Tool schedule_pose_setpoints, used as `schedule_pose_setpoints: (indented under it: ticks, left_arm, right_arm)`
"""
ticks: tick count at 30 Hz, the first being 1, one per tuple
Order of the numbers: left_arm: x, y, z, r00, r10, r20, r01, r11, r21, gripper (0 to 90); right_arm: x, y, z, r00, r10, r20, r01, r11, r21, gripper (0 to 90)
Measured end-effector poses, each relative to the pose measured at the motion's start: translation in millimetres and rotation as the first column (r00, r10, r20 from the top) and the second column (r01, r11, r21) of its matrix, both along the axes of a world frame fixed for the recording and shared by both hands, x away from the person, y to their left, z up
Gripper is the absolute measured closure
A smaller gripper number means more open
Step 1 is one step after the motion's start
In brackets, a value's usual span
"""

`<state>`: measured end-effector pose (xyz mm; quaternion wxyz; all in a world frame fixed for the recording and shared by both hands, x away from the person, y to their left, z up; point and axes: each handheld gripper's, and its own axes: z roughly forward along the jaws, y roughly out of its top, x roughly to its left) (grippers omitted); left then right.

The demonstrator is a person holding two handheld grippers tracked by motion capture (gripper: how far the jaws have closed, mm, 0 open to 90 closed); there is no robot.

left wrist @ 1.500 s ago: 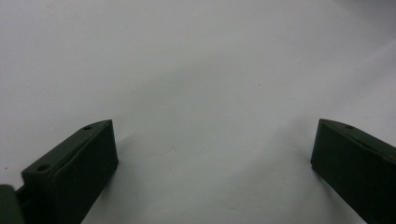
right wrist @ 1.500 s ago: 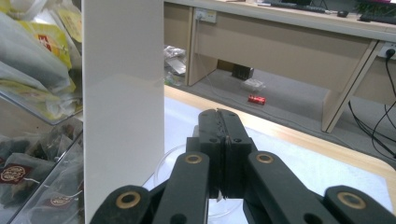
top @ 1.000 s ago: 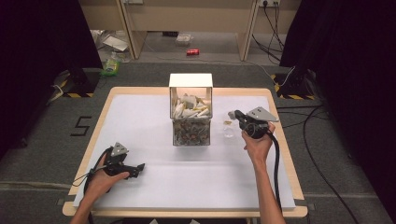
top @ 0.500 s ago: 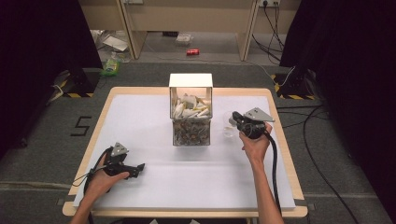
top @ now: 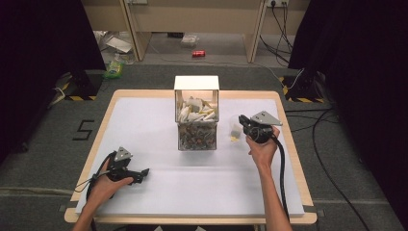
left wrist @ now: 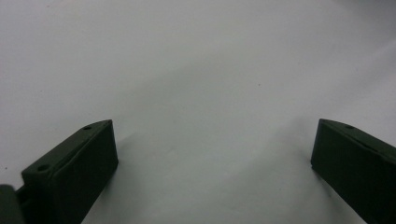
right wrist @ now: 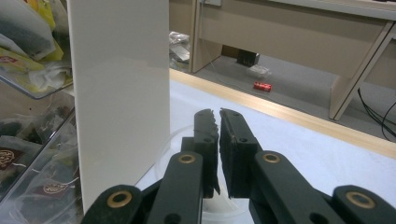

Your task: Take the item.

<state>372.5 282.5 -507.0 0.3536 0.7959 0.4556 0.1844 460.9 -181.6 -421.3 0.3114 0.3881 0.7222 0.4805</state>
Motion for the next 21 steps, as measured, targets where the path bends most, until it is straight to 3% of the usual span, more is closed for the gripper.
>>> schedule_pose_setpoints:
  ticks: [21]
  left_arm:
    - [0.0, 0.0, 0.0, 1.0, 0.0, 0.0, 0.0, 1.0, 0.0, 0.0]
  right_arm:
    - [-5.0, -0.5, 4.4, 1.0, 0.002, 0.009, -0.002, 1.0, 0.007, 81.5]
